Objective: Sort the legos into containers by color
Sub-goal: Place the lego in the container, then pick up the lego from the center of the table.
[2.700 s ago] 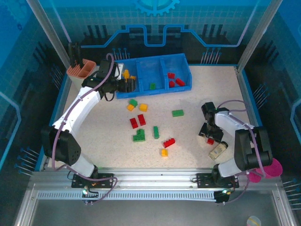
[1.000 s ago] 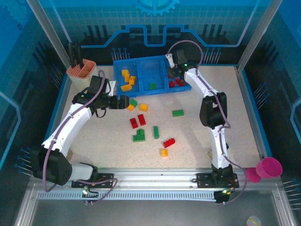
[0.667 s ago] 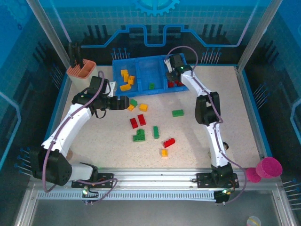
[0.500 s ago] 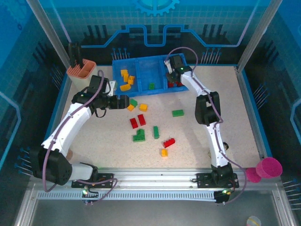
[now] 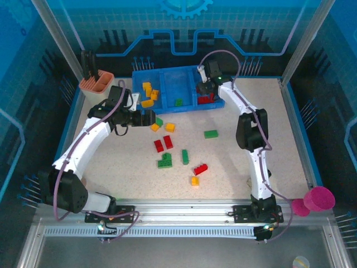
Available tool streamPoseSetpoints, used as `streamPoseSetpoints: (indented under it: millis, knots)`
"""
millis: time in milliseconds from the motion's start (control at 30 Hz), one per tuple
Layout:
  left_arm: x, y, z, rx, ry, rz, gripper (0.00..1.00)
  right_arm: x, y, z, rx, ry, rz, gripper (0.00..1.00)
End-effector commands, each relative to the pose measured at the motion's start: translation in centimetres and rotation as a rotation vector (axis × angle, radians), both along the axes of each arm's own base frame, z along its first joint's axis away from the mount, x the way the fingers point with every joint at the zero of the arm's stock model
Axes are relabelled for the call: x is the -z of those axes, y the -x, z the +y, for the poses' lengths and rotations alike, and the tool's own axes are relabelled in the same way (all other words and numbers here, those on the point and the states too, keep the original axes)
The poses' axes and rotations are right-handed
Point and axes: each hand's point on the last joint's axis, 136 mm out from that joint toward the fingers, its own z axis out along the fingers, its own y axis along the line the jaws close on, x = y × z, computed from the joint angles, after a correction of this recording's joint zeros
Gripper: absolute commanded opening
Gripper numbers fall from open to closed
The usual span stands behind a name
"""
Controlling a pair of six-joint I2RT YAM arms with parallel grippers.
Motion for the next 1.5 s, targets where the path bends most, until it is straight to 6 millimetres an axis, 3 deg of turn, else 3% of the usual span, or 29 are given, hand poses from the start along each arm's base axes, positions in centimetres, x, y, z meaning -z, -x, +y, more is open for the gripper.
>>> streamPoseSetpoints:
  millis: [0, 167, 400, 567, 767, 933, 1100, 1267, 1400, 1467]
  knots:
    - [-1.1, -1.0, -0.6, 0.008, 0.048, -0.022, 0.92, -4.2, 2.1, 0.7, 0.0, -0.044, -0.018, 0.5]
    - [-1.1, -1.4, -0.9, 0.016, 0.058, -0.027, 0.92, -2.8, 7.2, -0.2, 0.078, -0.104, 0.115, 0.61]
    - [-0.9, -1.6, -0.9, 0.042, 0.035, -0.03, 0.92, -0.3, 14.7, -2.5, 0.337, -0.267, 0.3, 0.71]
    - [-0.5, -1.8, -1.2, 0.062, 0.034, -0.025, 0.92, 1.6, 17.2, -3.5, 0.369, -0.294, 0.415, 0.73]
    - [0.0, -1.7, -1.3, 0.064, 0.044, -0.018, 0.93, 5.0, 20.5, -4.0, 0.592, -0.416, 0.551, 0.72]
    - [0.2, -1.8, -1.4, 0.061, 0.053, -0.022, 0.93, 5.9, 20.9, -3.8, 0.821, -0.619, 0.489, 0.7]
    - [0.2, -1.8, -1.3, 0.07, 0.039, -0.026, 0.93, 6.1, 20.6, -2.8, 0.937, -0.714, 0.476, 0.73]
    - [0.3, -1.9, -1.2, 0.068, 0.032, -0.032, 0.94, 7.5, 21.2, -1.9, 1.082, -0.834, 0.522, 0.72]
    - [0.4, -1.8, -1.1, 0.066, 0.03, -0.034, 0.94, 8.3, 22.1, -2.4, 1.215, -0.853, 0.504, 0.72]
    - [0.4, -1.8, -1.1, 0.065, 0.028, -0.036, 0.95, 8.5, 21.4, -2.1, 1.22, -0.89, 0.488, 0.71]
